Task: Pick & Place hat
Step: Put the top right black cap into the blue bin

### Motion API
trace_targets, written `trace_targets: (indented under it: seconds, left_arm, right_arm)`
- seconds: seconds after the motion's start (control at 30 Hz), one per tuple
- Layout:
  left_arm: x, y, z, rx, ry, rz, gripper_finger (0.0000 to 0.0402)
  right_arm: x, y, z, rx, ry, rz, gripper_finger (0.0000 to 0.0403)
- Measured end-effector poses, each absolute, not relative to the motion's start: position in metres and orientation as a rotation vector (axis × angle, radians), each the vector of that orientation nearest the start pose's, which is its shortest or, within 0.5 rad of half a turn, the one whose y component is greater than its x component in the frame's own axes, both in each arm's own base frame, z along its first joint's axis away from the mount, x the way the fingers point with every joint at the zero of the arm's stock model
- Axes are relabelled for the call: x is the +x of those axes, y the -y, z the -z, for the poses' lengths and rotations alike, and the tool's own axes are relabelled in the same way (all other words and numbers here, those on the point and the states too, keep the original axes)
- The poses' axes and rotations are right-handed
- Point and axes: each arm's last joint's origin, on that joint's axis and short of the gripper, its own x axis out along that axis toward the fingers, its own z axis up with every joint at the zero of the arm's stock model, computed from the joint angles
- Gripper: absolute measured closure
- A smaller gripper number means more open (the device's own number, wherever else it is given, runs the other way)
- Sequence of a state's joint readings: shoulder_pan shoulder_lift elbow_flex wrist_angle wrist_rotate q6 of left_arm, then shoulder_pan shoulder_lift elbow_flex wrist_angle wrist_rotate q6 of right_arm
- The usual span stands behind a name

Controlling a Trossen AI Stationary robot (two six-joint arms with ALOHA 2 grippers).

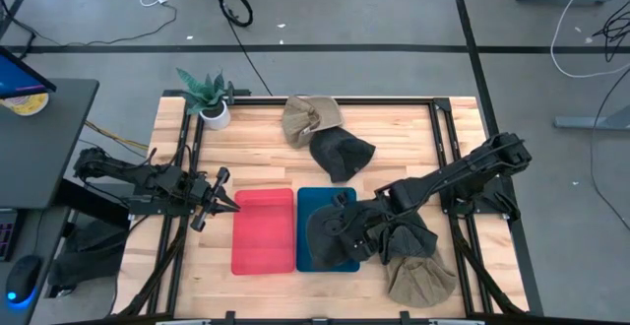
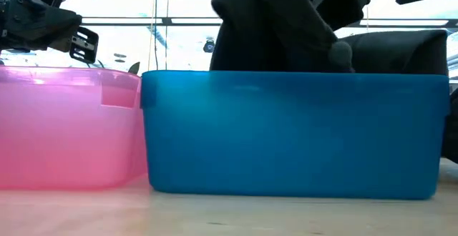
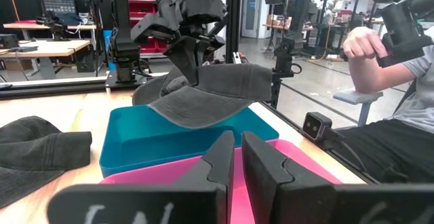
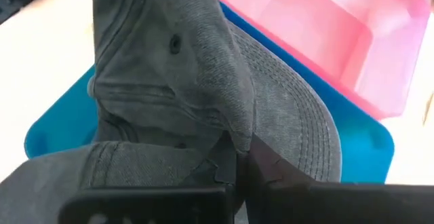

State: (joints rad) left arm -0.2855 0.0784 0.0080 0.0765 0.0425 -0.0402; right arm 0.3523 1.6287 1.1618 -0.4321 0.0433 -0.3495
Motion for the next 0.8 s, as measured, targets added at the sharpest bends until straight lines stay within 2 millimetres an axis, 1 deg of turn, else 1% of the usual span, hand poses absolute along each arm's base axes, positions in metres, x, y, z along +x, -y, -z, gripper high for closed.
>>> trace_targets:
  seconds: [0.17, 0.33, 0.6, 0.8]
  left_arm:
    - [0.098, 0.030, -0.167, -0.041, -0.001, 0.328, 0.0367]
    - [0.098, 0.030, -0.167, -0.041, 0.000, 0.328, 0.0367]
    - [0.098, 0.030, -0.167, -0.041, 0.000, 0.328, 0.0367]
    - [0.098, 0.030, -0.167, -0.041, 0.000, 0.328, 0.0367]
  right_arm:
    - [0.326, -0.118, -0.236, -0.545, -0.769, -0.456, 0.0399]
    - [0.330, -0.114, -0.227, -0.564, -0.811, -0.396, 0.0399]
    - [0.344, -0.101, -0.202, -0.503, -0.897, -0.355, 0.0399]
    - [0.350, -0.090, -0.198, -0.434, -0.911, -0.296, 0.0396]
